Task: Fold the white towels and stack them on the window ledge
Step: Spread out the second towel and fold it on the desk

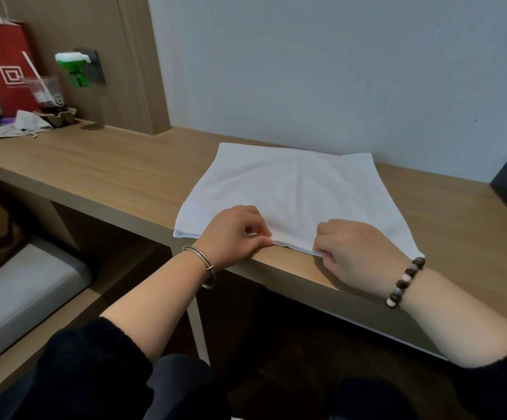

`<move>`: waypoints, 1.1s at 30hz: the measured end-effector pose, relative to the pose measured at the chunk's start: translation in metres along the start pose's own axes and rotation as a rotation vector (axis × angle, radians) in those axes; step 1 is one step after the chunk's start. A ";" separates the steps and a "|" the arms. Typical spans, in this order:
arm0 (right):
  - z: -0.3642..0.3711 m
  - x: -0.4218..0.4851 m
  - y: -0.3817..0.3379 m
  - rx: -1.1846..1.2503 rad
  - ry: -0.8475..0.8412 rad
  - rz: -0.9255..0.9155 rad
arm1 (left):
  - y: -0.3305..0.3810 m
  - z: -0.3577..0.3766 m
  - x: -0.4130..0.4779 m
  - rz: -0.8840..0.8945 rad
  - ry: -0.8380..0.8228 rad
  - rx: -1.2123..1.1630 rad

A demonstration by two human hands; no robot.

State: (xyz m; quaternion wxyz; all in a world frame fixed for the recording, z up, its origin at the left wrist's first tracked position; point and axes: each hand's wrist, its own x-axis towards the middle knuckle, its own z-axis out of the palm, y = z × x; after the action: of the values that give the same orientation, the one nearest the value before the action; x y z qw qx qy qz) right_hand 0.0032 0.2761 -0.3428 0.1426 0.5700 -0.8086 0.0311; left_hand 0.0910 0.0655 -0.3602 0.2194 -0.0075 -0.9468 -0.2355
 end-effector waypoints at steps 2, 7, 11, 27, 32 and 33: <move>-0.001 -0.004 0.006 0.096 -0.012 0.069 | 0.000 -0.003 0.002 0.015 -0.036 0.024; -0.001 -0.006 0.010 0.181 0.055 0.114 | 0.000 -0.015 0.007 0.033 -0.125 0.147; 0.003 0.014 0.012 0.209 0.039 0.124 | 0.009 -0.016 0.021 -0.059 -0.136 0.348; -0.011 -0.015 0.044 0.308 0.006 0.432 | 0.032 0.046 0.042 -0.181 -0.254 0.478; -0.020 -0.022 0.043 0.060 -0.081 0.396 | 0.033 0.046 0.043 -0.197 -0.264 0.484; -0.021 -0.023 0.043 0.030 -0.078 0.389 | 0.033 0.046 0.043 -0.201 -0.266 0.483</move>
State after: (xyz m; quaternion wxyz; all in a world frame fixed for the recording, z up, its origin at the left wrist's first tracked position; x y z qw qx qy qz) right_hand -0.0257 0.3165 -0.3238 0.0939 0.4057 -0.9079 0.0482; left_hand 0.0373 0.1120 -0.3638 0.0641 0.1081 -0.9919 -0.0210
